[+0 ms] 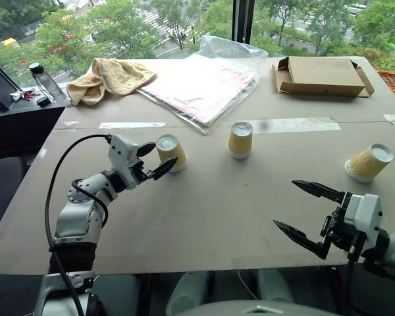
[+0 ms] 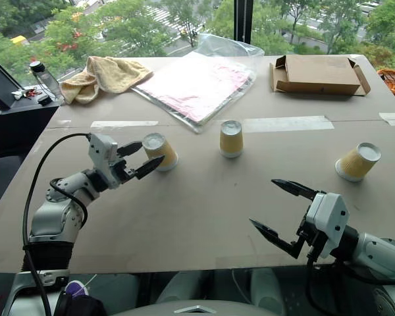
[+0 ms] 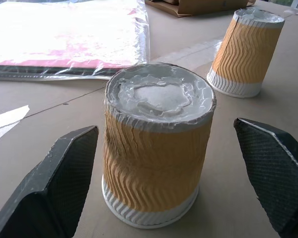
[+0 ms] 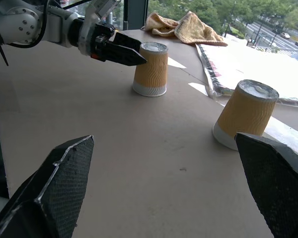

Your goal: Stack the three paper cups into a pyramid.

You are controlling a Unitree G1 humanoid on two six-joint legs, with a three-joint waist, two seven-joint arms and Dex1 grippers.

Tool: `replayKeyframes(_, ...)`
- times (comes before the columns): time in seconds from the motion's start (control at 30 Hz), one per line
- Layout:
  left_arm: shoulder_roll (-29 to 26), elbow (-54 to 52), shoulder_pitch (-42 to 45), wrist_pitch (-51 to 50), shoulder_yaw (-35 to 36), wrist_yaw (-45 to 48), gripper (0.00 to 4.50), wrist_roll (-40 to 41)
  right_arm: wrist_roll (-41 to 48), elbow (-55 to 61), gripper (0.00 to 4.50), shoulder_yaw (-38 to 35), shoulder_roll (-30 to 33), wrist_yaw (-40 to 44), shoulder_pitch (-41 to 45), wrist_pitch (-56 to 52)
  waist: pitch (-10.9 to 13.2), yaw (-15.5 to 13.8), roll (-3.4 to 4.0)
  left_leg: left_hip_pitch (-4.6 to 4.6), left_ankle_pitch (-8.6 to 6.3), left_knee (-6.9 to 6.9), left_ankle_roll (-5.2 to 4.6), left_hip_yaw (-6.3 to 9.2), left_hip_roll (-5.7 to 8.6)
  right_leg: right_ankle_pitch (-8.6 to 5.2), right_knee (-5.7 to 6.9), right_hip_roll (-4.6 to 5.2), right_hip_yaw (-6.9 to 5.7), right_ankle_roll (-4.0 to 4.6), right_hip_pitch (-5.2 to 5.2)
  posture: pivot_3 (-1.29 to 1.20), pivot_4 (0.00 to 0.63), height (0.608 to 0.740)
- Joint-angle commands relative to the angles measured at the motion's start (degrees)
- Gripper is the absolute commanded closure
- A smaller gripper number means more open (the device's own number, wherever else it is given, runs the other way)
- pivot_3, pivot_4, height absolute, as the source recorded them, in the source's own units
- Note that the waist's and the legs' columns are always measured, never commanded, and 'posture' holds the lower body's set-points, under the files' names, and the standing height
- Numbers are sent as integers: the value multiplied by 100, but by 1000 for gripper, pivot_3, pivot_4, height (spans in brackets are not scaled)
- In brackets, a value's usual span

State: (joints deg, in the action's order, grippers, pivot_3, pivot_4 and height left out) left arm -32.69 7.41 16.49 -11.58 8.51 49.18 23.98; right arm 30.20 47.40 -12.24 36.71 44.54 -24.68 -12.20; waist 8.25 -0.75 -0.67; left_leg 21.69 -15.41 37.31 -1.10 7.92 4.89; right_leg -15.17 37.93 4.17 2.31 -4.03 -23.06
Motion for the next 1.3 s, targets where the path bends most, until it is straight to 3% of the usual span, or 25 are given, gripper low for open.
replayKeyframes(0.03, 57, 291, 309, 278, -77, 140, 0, -138, -29, 304, 20, -140, -60, -90, -117, 161, 0, 2, 0, 0, 0, 0, 0, 0, 0, 0, 0, 0, 0, 0, 0, 0, 150, 740)
replayKeyframes(0.1, 101, 450, 436, 358, -121, 189, 0, -201, -59, 337, 20, -140, -85, -133, -168, 169, 0, 10, 0, 0, 0, 1, 0, -1, 0, 0, 1, -1, 1, -1, 0, 0, 150, 740)
replayKeyframes(0.2, 113, 628, 567, 444, -226, 433, 752, -223, -124, 402, 0, -166, -133, -202, -317, 193, 0, 9, -1, 0, 0, 2, 0, -1, 0, 1, 1, -1, 1, -1, 0, 0, 150, 740)
replayKeyframes(0.3, 151, 480, 576, 513, -281, 823, 2208, -54, -165, 440, 0, -197, -173, -259, -458, 234, 0, 10, -1, 1, 0, 1, 0, -1, 0, 0, 1, -1, 1, -1, -1, 0, 150, 740)
replayKeyframes(0.33, 169, 351, 571, 414, -307, 962, 2425, 54, -179, 444, 0, -206, -190, -285, -501, 248, 0, 9, -1, 1, 0, 1, 0, -1, 0, 1, 0, -1, 1, -1, -1, 0, 150, 740)
replayKeyframes(0.43, 225, -161, 545, 50, -554, 1344, 2426, 309, -257, 456, 0, -231, -264, -365, -669, 296, 1, -1, -1, 2, 0, 2, 0, -1, 0, 1, 0, -1, 0, -1, -1, 0, 150, 740)
replayKeyframes(0.6, 508, -476, 650, -29, -1139, 1410, 2426, 54, -421, 573, 0, -256, -489, -607, -990, 294, 0, 4, -1, 3, 0, 4, 0, 0, 1, 1, 1, -1, 2, -1, 0, 0, 150, 740)
replayKeyframes(1.3, 1394, 808, 1029, 1230, -1796, 1538, 2426, -721, -872, 1056, 0, -367, -878, -1045, -1830, 350, -1, 1, 0, 0, 1, 6, 0, -2, 4, 0, 5, -13, 1, -2, 1, 0, 150, 740)
